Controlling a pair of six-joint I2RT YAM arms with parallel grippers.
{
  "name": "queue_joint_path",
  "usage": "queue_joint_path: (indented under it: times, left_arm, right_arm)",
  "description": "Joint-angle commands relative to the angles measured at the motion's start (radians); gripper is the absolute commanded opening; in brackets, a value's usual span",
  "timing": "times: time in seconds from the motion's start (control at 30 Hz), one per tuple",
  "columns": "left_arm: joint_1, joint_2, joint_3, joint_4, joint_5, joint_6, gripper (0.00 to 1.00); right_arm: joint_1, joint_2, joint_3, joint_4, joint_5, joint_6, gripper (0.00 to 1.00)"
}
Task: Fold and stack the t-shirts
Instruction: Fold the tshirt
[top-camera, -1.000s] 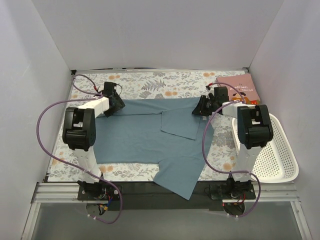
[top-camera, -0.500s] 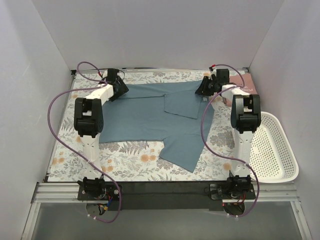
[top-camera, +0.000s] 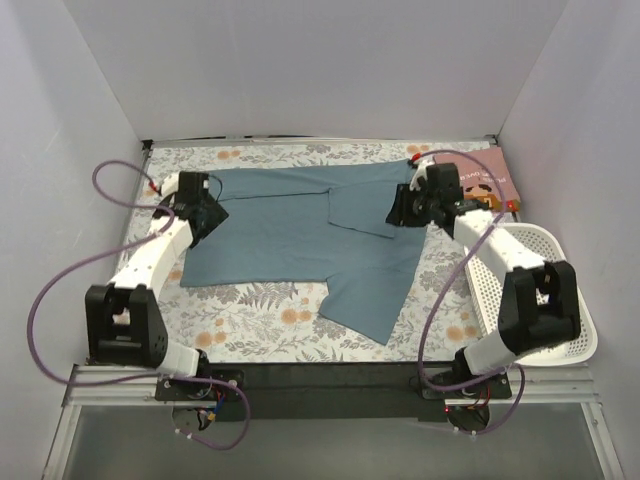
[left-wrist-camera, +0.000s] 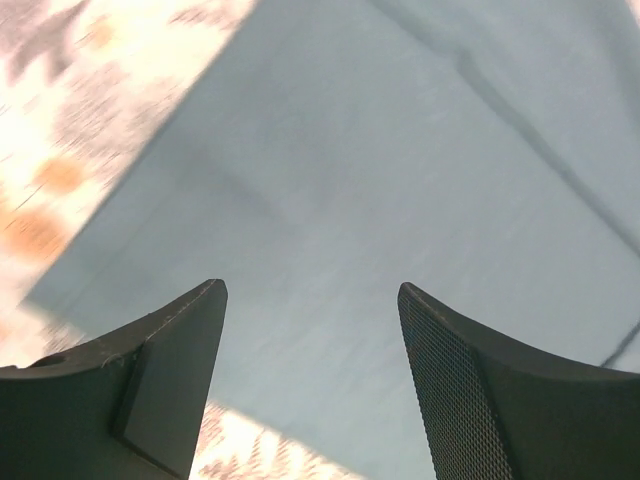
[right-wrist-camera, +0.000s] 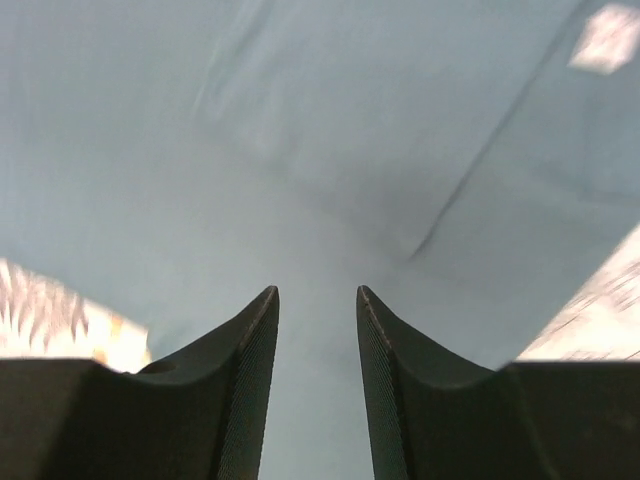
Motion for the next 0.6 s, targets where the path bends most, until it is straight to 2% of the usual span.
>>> queue_joint_path:
  times: [0.0, 0.03, 0.1, 0.23, 0.4, 0.57]
  left_arm:
    - [0.026, -0.152, -0.203, -0.120, -0.039, -0.065, 0.69]
    - [0.039, -0.182, -0.232, -0.134, -0.036, -0.070, 0.69]
    - [0.053, -0.263, -0.307, -0.166, -0.028, -0.093, 0.69]
    - [0.076, -0.331, -0.384, -0.177, -0.047, -0.146, 0.68]
    - [0.167, -0.277, -0.403, -0.134, -0.051, -0.198, 0.66]
    - [0.192, -0.167, -0.378, -0.117, -0.108, -0.234, 0.64]
  right_arm:
    - [0.097, -0.139, -0.186, -0.093, 0.143, -0.020, 0.45]
    - [0.140, -0.172, -0.212, -0.108, 0.154, -0.038, 0.50]
    - [0.194, -0.270, -0.301, -0.136, 0.175, -0.047, 0.50]
    - [0.223, -0.422, -0.442, -0.136, 0.185, -0.020, 0.51]
    - [0.223, -0.511, -0.504, -0.132, 0.184, -0.049, 0.52]
    - [0.225, -0.537, -0.512, -0.130, 0.175, -0.064, 0.54]
